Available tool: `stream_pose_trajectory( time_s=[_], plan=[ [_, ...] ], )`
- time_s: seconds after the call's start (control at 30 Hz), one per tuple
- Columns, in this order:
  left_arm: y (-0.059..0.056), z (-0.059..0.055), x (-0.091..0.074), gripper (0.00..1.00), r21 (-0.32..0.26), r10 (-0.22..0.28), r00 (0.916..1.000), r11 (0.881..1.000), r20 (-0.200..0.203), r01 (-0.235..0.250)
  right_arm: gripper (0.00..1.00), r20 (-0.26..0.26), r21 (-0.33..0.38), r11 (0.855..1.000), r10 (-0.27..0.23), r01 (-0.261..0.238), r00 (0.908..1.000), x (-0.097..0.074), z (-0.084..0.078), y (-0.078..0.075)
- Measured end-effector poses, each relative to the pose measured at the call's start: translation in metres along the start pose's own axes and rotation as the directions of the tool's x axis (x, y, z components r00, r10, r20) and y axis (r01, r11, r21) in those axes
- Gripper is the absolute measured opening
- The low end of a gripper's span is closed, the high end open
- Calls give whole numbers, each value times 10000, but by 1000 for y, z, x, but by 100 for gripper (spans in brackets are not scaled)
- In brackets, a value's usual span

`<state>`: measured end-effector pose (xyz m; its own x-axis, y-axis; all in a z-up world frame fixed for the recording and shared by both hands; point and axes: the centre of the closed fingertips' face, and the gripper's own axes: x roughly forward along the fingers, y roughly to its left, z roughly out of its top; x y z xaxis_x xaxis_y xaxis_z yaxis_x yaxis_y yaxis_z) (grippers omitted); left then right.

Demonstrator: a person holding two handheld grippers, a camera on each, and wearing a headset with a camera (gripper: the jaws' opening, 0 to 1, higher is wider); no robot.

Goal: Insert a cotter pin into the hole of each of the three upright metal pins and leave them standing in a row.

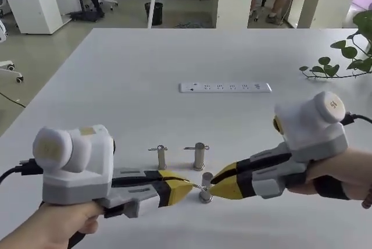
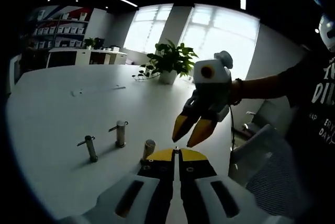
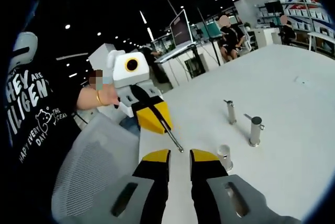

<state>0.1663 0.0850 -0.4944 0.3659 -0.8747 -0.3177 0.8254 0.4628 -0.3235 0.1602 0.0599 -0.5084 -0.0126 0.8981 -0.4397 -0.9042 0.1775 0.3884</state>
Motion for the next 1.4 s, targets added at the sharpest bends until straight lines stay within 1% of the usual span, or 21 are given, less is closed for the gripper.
stream_pose_trajectory(
  time_s=[0.07, 0.17, 0.23, 0.27, 0.33, 0.43, 0.53, 0.67, 0.77, 0.9, 0.93, 1.03, 1.07, 1.1, 1.13, 1.23, 1.27, 1.3, 1.4],
  plan=[
    [-5, 1, 0, 0, 111, -202, 9998, 9997, 95, 201, 10, 42, 41, 9999, 125, -125, 9999, 0, -1, 2],
    [-9, 2, -1, 0, 208, -416, 9989, 9989, 200, 412, 10, 180, 259, 9982, 530, -535, 9984, 1, 0, 9],
    [-12, 2, -1, 0, 278, -536, 9982, 9982, 274, 528, 10, 234, 296, 9962, 808, -815, 9965, 2, 1, 14],
    [-15, 3, -1, 0, 285, -679, 9970, 9974, 367, 669, 10, 211, 284, 9954, 904, -910, 9957, 2, 0, 17],
    [-19, 4, -2, 0, 357, -847, 9953, 9959, 474, 830, 10, 155, 234, 9945, 1016, -1020, 9947, 3, -1, 20],
    [-23, 5, -3, 0, 412, -1030, 9932, 9940, 533, 1009, 9, 86, 196, 9928, 1182, -1184, 9930, 4, -2, 25],
    [-26, 5, -3, 0, 451, -1170, 9916, 9924, 547, 1146, 7, 154, 192, 9911, 1315, -1318, 9912, 5, -1, 29],
    [-28, 5, -5, 0, 466, -1237, 9904, 9916, 616, 1209, 3, 189, 56, 9893, 1458, -1459, 9891, 4, 0, 30],
    [-28, 4, -6, 0, 429, -1264, 9897, 9914, 668, 1237, 2, 206, -103, 9896, 1437, -1435, 9894, 4, 0, 30],
    [-28, 3, -7, 0, 413, -1285, 9897, 9912, 626, 1261, 1, 72, -501, 9877, 1484, -1478, 9889, 4, 0, 31],
    [-29, 3, -7, 0, 394, -1317, 9894, 9908, 616, 1295, 0, 39, -509, 9876, 1491, -1488, 9888, 4, -1, 31],
    [-28, 3, -8, 0, 382, -1297, 9896, 9911, 628, 1275, 0, -28, -783, 9871, 1400, -1398, 9902, 4, -1, 28],
    [-28, 3, -8, 0, 303, -1298, 9896, 9913, 617, 1281, 0, -65, -996, 9853, 1388, -1388, 9903, 4, -1, 28],
    [-28, 3, -8, 0, 81, -1305, 9896, 9914, 600, 1303, 0, -89, -1133, 9841, 1369, -1370, 9905, 4, -1, 28],
    [-27, 3, -8, 0, 80, -1299, 9896, 9915, 614, 1296, 0, -108, -1183, 9841, 1325, -1328, 9911, 3, -1, 29],
    [-29, 5, -9, 0, 119, -1334, 9886, 9911, 702, 1329, 0, -261, -1684, 9784, 1174, -1201, 9927, 2, 1, 35],
    [-29, 5, -9, 1, 127, -1322, 9886, 9912, 721, 1316, 0, -291, -1701, 9785, 1130, -1163, 9932, 2, 2, 34],
    [-30, 5, -9, 1, 220, -1307, 9890, 9913, 695, 1295, 0, -416, -1864, 9759, 1079, -1138, 9933, 3, 1, 29],
    [-28, 5, -7, 2, 508, -1066, 9926, 9933, 576, 1037, 0, -712, -2192, 9700, 913, -1049, 9933, 3, -1, 31]
  ],
)
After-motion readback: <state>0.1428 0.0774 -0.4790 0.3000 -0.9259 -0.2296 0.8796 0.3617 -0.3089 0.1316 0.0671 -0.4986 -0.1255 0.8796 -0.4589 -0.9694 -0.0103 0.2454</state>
